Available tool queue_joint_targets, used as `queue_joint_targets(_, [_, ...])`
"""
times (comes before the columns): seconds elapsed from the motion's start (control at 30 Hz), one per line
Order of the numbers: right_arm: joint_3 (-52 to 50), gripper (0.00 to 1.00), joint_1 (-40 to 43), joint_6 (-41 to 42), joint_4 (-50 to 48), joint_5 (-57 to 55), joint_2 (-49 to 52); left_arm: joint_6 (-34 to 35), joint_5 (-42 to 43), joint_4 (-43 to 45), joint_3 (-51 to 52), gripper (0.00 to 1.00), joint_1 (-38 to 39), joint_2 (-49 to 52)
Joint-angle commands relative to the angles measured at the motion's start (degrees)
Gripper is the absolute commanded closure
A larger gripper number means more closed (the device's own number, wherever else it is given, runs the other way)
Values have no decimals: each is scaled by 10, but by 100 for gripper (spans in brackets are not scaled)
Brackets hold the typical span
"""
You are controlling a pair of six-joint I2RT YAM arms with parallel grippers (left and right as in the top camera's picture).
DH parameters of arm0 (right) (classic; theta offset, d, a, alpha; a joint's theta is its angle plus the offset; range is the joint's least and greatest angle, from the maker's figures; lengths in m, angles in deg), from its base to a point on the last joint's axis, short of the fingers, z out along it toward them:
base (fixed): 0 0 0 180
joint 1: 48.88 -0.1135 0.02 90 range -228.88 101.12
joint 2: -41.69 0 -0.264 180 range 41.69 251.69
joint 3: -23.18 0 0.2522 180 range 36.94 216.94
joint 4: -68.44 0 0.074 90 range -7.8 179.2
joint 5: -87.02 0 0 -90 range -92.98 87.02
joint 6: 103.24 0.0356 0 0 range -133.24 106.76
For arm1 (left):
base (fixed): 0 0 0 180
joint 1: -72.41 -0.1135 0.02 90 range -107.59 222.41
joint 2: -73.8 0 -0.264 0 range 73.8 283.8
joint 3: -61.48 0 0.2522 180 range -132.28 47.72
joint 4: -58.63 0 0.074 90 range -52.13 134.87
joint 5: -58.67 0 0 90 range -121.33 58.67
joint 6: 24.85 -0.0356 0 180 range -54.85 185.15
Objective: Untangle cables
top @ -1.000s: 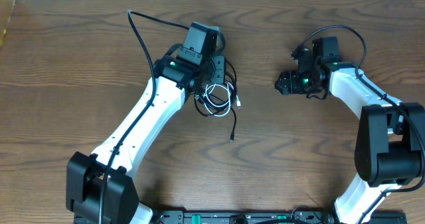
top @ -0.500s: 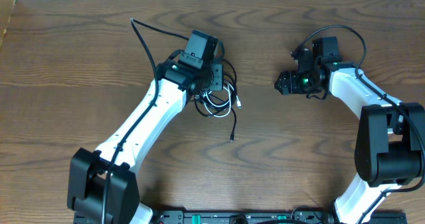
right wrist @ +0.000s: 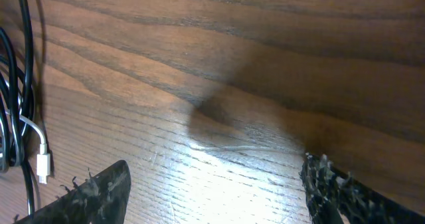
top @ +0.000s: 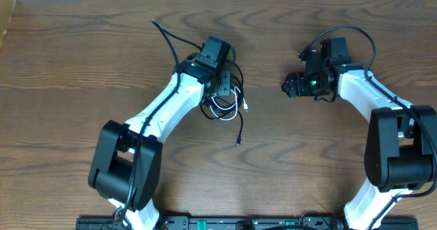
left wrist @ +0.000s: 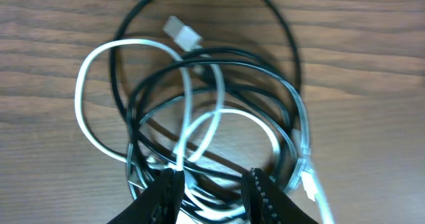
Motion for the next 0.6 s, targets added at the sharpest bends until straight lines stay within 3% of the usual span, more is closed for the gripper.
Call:
queue_joint_targets(0.0, [2,21,-3,6,-1,-2,-7,5,-59,4,3,66,0,16])
queue_joint_targets(0.5, [2,21,-6,6,-2,-2,-7,5,-37,23,3,67,0,73])
queue_joint_targets(0.57, [2,21,-8,6,-3,-2,-7,5,-38,26,3,72,0,74])
